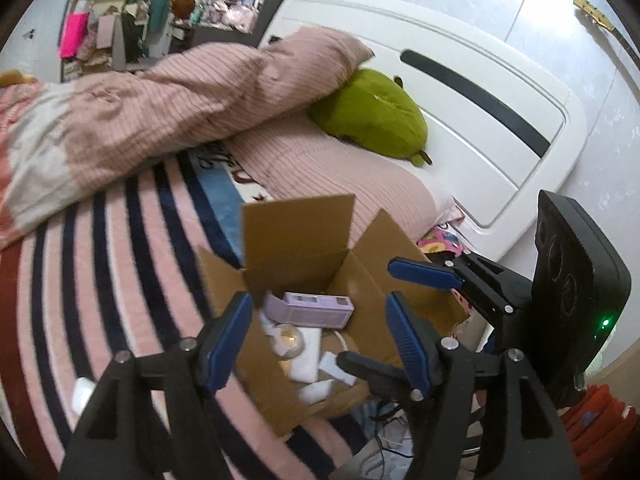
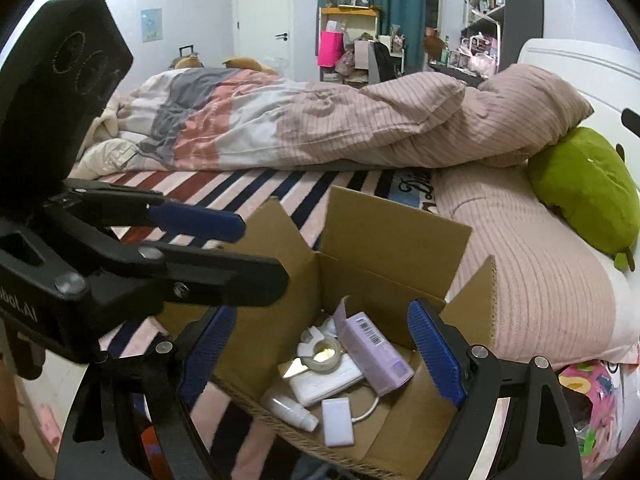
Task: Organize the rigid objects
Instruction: 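Move the right tool to the white earbud case and grasp it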
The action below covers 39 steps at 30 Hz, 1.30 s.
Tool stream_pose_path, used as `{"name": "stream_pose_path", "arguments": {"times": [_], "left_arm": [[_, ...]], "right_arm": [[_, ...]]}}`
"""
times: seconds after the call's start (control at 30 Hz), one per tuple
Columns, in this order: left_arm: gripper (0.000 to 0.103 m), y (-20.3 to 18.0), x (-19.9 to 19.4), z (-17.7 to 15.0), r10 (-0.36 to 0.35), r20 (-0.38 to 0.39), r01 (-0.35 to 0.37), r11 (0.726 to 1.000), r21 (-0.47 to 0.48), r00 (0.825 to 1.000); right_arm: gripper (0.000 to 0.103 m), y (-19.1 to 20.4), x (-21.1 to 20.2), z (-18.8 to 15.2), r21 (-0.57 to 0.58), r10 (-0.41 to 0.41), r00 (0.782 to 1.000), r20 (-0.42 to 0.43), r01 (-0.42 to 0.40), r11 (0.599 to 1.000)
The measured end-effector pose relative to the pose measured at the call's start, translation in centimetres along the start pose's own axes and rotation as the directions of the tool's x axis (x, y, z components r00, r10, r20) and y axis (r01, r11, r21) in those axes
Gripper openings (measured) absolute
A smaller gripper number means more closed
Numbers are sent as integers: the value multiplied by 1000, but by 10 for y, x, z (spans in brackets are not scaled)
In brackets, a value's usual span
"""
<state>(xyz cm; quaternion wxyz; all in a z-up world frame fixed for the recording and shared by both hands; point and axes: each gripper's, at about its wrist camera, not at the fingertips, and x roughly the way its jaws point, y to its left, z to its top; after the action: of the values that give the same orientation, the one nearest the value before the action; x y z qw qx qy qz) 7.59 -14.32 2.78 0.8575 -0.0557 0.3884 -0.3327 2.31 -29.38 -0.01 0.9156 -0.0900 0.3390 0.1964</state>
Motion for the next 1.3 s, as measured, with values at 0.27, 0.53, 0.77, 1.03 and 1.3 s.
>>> {"name": "stream_pose_path", "arguments": {"times": [0.27,0.53,0.77,1.03,1.3], "left_arm": [[66,52,-71,-27,146,89,-141,988,-55,985],[66,135,-116,-80,316,75,-299,938,-174,946],[67,206,-118,-136,363,-2,-348,891,-293,932],[67,247,-102,-177,359,-81,-362,849,-385,930],[67,234,-94,-167,307,-76,-313,873,-374,949]], "right_arm": [[86,51,-6,19,-69,73,997,38,-70,995],[86,139,35,34,-161,285,959,0,-281,946],[86,191,120,17,-191,351,925,-144,-374,907],[83,206,225,1,-232,301,920,-251,-359,904],[49,216,220,-1,-296,300,921,-247,-367,882]]}}
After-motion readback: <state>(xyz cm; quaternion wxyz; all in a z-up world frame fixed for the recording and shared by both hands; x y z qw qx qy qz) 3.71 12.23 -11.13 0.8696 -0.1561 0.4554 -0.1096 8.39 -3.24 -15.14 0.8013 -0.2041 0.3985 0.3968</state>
